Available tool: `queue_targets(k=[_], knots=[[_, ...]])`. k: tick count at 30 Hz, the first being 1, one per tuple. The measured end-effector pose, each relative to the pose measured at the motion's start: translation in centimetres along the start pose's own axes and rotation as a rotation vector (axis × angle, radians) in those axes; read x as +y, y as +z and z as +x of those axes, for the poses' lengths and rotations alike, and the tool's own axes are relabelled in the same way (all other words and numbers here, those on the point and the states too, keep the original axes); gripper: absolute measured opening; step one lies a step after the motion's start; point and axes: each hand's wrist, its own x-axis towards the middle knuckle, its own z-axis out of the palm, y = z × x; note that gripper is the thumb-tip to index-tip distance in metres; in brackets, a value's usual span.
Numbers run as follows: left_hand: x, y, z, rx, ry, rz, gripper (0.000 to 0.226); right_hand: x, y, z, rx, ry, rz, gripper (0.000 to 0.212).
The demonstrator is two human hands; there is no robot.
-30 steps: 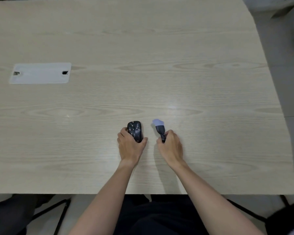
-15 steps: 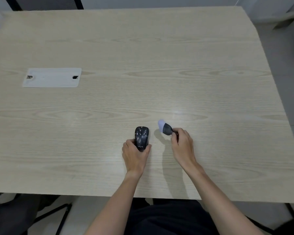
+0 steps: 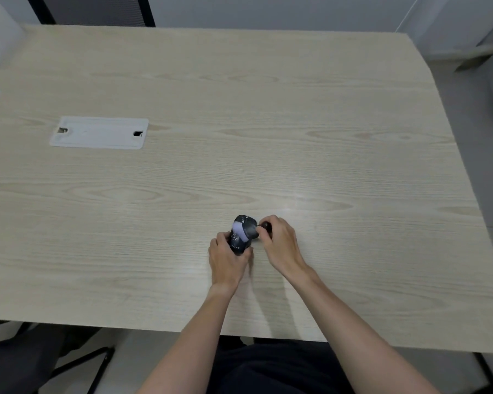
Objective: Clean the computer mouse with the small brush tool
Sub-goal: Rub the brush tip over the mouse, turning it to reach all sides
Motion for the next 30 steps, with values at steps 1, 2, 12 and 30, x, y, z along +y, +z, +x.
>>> queue_targets(k=[1, 2, 12, 30], knots=[[0.1, -0.1, 0.1, -0.008, -0.001, -0.004, 0.055, 0.0, 0.0, 0.2, 0.002, 0.005, -0.002, 0.012], [0.1, -0.2, 0.2, -0.015, 0.003, -0.008, 0.055, 0.0, -0.1, 0.3, 0.003, 0.014, -0.004, 0.012], [0.5, -0.9, 1.6, -0.076, -0.037, -0.033, 0.057, 1.4, -1.3, 2.6, 0.103, 0.147, 0.018, 0.017], [3.6, -3.1, 4.3, -0.199, -0.094, -0.064, 0.05, -1.5, -0.4, 4.4, 0.136, 0.155, 0.105, 0.018]])
